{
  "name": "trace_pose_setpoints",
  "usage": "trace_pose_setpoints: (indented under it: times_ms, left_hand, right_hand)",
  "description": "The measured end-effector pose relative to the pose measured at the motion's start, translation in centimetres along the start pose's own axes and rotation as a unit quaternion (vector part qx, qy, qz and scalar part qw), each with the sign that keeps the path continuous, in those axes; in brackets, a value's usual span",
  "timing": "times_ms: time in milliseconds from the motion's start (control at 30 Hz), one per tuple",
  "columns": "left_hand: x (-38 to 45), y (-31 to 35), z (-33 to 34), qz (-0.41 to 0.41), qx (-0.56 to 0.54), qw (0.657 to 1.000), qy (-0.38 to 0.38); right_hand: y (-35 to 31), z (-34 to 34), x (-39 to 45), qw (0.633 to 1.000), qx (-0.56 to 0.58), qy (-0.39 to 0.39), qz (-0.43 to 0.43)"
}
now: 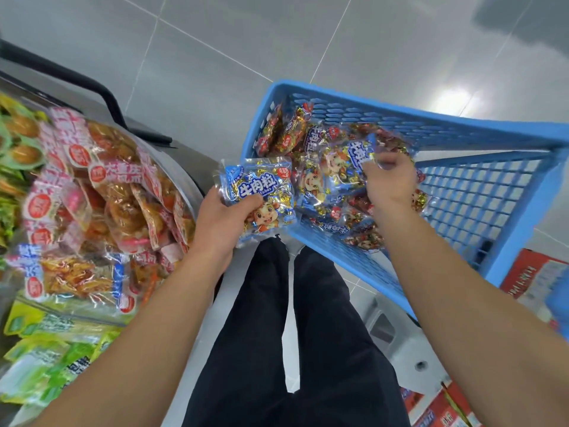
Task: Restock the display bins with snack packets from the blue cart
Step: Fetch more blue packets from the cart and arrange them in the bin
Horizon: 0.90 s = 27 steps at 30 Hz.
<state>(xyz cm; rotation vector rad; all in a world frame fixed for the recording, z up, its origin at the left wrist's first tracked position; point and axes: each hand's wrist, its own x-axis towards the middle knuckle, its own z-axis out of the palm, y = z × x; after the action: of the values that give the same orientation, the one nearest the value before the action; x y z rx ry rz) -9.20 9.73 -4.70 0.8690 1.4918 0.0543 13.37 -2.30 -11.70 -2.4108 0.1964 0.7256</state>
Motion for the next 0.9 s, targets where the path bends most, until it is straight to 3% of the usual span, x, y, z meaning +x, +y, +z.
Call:
trace_pose_setpoints:
  times_ms: [167, 300, 367, 433, 533, 767, 900]
  left_hand:
    - [0.4, 0.3, 0.4, 0.006, 0.001, 1.0, -0.003]
    - [0.4, 0.5, 0.9, 0.037, 0.031, 0.999, -0.001]
    - [0.2, 0.7, 1.1, 0.041, 0.044, 0.998, -0.024]
    - [-0.1, 1.0, 1.3, 0.039, 0.055, 0.996, -0.056]
    - [-0.5, 1.3, 1.7, 0.04, 0.05, 0.993, -0.103]
    - [-1.4, 1.0, 1.8, -0.014, -0.059, 0.988, -0.143]
    - [-1.6, 0.2, 1.5, -0.027, -0.043, 0.988, -0.144]
  right_hand:
    - [1.3, -4.6, -1.4, 0.99, 0.14, -0.007, 0.028]
    - [0.7, -7.7, -3.1, 0.96, 0.225, -0.162, -0.027]
    - [-0.2, -7.9, -3.9, 0.95, 0.192, -0.24, -0.059]
    - [-1.1, -7.0, -4.5, 0.948, 0.127, -0.268, -0.115]
    - [-2.6, -4.9, -5.5, 0.939, 0.029, -0.277, -0.203]
    - [-4.9, -1.2, -8.6, 0.909, -0.031, -0.277, -0.311]
    - [-4.4, -0.1, -9.1, 0.911, -0.023, -0.288, -0.295]
